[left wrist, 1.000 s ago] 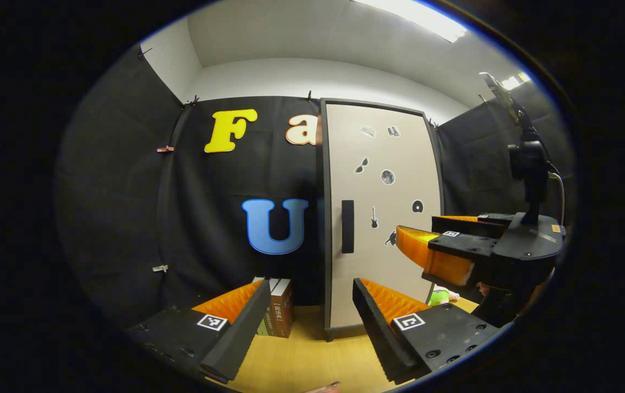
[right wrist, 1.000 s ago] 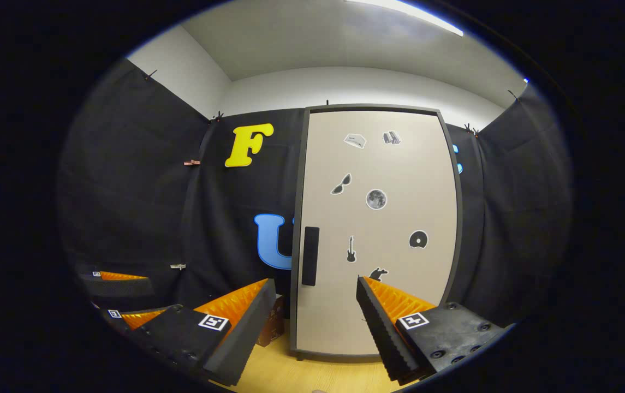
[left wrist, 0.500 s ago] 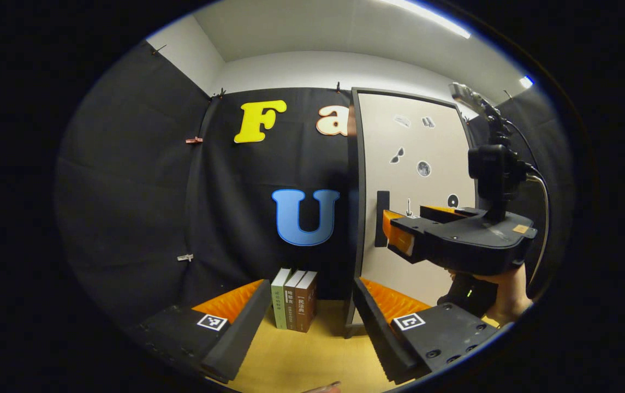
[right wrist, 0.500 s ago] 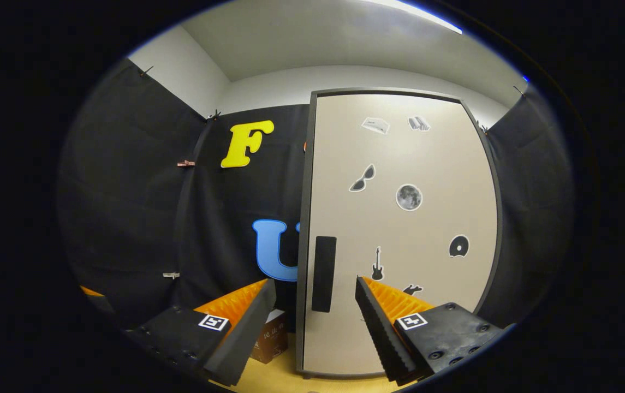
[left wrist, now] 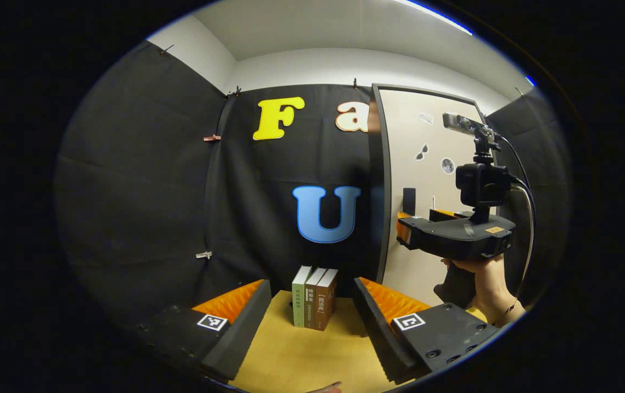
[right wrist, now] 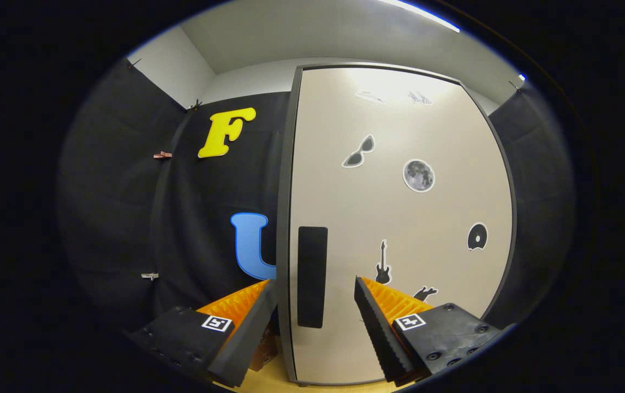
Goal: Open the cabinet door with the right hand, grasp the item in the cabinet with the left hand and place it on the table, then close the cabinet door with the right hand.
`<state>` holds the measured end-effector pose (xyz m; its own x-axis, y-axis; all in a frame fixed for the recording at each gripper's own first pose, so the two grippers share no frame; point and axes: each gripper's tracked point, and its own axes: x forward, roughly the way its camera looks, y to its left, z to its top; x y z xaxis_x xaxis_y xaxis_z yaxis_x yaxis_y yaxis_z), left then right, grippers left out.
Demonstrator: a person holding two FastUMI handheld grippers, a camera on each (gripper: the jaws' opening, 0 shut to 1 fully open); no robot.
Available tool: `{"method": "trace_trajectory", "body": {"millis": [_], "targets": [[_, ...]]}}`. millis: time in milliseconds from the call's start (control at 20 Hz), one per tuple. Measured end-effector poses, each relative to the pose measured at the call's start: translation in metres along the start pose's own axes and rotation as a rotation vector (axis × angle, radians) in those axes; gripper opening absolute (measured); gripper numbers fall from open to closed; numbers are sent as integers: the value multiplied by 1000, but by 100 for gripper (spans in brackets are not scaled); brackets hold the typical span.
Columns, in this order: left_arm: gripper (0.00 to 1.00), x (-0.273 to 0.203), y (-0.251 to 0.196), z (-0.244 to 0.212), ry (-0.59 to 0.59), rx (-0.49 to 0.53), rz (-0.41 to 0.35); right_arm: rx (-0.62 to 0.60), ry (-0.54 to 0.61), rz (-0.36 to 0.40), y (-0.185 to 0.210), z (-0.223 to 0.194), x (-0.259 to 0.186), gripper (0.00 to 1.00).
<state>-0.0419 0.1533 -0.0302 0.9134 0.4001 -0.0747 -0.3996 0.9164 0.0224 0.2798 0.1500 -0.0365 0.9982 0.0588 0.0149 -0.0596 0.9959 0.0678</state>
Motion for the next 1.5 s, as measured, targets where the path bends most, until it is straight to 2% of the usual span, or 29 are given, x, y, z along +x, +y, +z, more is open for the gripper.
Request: {"method": "trace_trajectory", "body": {"millis": [50,300,350,500,650,750,800,900,950,1000,1050,1400,1450,1500], "targets": [[95,1,3,-1,4,0,8,4,6,1,2,-2,4,88],[95,4,13,1,4,-10,46,8,20,-17,2,-11,24,88],[95,5,13,2,5,-11,46,5,22,-28,1,-13,28,76],[95,4,14,0,7,-10,50,-12,36,-71,-3,-15,32,75],[95,2,17,3,0,-20,54,-8,37,-75,0,-20,39,51],[95,0,21,3,2,-21,65,-18,38,-92,1,-21,43,47],[95,-2,22,2,3,-20,72,-24,38,-101,1,-22,41,36],[95,-4,29,2,5,-24,81,-24,39,-106,1,-21,41,30],[95,-7,33,1,4,-29,85,-26,42,-104,0,-23,40,23],[95,-12,36,-1,4,-36,86,-23,43,-101,1,-21,38,23],[95,-14,39,-2,4,-42,86,-21,49,-96,0,-22,39,15],[95,-20,46,3,-25,-16,52,-7,73,-38,4,-14,21,15],[92,-21,46,5,-30,-13,40,-2,76,-28,5,-12,15,15],[95,-23,43,6,-35,-7,30,8,73,-17,6,-9,9,14]]}}
